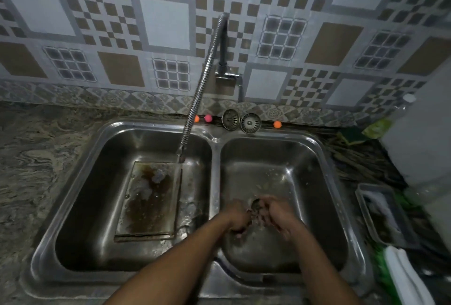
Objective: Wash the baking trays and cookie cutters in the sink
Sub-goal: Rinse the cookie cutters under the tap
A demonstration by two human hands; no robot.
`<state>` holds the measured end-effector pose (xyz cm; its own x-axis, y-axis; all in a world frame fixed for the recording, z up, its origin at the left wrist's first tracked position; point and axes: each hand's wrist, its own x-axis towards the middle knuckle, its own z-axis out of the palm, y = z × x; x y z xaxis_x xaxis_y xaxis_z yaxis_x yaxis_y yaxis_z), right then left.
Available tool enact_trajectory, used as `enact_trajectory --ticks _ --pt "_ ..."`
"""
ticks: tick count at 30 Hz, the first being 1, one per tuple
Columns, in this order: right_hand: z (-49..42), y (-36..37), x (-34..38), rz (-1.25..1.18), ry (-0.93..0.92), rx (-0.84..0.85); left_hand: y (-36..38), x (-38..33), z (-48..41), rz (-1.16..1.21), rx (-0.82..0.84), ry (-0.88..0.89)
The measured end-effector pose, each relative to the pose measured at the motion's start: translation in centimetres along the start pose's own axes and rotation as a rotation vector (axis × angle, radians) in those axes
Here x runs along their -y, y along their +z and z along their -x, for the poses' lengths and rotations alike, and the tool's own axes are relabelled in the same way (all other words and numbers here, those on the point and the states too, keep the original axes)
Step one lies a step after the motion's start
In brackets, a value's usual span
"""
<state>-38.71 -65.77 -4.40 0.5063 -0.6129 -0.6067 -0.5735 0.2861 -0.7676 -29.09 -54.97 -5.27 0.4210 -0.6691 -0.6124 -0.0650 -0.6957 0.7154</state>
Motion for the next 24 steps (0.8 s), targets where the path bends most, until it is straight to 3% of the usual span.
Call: enact_trajectory --ticks 5,12,19,24 --pt "0.3 -3.6 -2.4 0.234 -0.106 0.099 4.3 -0.4 -2.5 0.072 -0.093 -0.039" --pt "-4.0 -4.0 -10.2 0.535 0.014 0.17 10.4 7.9 -10.9 -0.127 -0.056 -0.199" --pt "-5.7 -2.9 -10.4 0.524 0.143 0.241 10.4 4.6 -7.9 -0.205 -0.041 -0.208" --pt "-6.2 -3.6 -11.6 0.493 0.206 0.312 11.1 4.3 -7.8 -0.156 0.013 -0.349"
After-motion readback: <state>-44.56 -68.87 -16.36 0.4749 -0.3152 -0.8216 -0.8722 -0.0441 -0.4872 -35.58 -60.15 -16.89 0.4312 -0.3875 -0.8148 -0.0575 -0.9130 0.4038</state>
